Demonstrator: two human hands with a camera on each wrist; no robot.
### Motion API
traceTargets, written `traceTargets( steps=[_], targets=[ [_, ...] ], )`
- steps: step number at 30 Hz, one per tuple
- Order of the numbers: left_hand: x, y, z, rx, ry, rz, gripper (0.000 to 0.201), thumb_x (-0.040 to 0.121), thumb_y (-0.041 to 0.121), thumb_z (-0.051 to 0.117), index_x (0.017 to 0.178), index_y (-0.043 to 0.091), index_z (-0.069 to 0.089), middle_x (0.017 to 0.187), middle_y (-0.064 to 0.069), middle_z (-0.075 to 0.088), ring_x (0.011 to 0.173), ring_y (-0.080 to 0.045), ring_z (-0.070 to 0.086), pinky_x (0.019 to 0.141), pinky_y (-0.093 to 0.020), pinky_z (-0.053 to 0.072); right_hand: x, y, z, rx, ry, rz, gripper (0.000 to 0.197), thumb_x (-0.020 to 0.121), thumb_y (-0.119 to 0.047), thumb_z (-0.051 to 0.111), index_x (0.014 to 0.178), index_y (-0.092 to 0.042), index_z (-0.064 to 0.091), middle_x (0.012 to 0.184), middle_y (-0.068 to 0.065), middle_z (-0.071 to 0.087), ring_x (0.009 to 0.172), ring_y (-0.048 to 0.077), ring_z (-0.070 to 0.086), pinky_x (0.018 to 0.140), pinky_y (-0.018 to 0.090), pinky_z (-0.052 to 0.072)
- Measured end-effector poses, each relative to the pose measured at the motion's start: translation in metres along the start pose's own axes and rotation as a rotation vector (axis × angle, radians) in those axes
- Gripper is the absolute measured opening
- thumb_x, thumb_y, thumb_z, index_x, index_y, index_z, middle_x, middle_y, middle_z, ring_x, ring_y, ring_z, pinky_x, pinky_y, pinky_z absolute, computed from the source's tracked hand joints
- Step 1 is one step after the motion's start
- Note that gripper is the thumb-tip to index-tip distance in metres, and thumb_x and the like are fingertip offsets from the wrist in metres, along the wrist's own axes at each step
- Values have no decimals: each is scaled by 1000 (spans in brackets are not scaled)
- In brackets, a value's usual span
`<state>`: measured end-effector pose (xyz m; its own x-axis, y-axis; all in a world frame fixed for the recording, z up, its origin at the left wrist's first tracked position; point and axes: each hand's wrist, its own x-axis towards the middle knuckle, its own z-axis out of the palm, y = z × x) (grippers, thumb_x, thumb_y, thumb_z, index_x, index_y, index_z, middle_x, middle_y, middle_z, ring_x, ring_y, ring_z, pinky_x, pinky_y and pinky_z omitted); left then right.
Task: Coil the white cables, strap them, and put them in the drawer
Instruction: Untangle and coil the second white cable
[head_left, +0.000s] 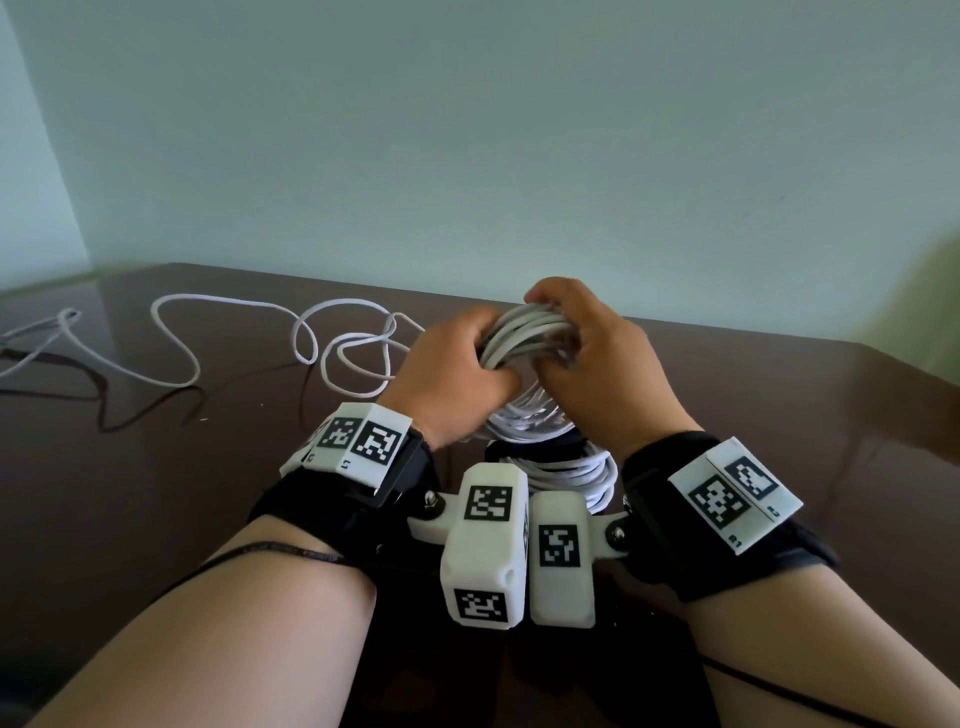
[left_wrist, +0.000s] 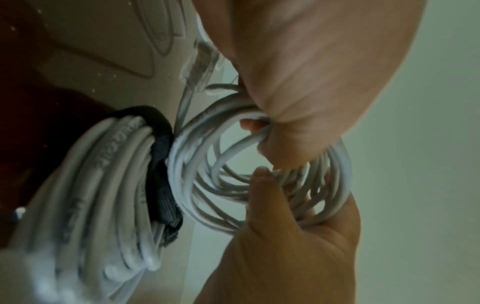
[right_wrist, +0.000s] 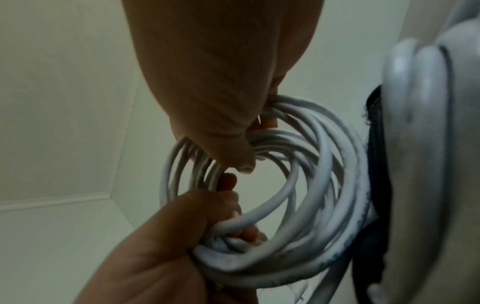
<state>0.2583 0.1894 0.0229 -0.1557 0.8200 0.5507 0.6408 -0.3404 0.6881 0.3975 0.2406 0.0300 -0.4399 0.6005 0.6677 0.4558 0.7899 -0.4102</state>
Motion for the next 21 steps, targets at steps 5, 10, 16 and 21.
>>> traceTargets(
  steps=[5,10,16,21],
  targets=[
    [-1,1,7,-206,159,-34,49,73,8,73,110,31,52,87,9,65,68,-1,61,66,-14,50,0,2,2,39,113,38,19,85,-8,55,93,-17,41,79,2,54,69,22,49,54,25,35],
    [-1,0,13,-495,223,-130,67,59,22,86,115,28,49,91,4,68,75,-6,67,72,-24,54,2,-3,3,172,271,132,24,84,-3,52,94,-18,36,78,-1,53,67,13,51,53,13,36],
    [-2,-1,10,-390,198,-140,24,75,17,76,97,18,67,82,2,72,74,-10,69,68,-24,55,1,-11,2,314,248,212,26,86,-5,51,103,-18,37,86,5,65,77,14,62,57,14,43],
    [2,-4,8,-371,245,-179,9,78,17,68,72,22,64,67,1,67,65,-15,63,68,-30,52,-2,-11,0,200,182,211,26,86,-16,58,102,-20,38,76,-7,56,66,10,55,57,24,43]
  ],
)
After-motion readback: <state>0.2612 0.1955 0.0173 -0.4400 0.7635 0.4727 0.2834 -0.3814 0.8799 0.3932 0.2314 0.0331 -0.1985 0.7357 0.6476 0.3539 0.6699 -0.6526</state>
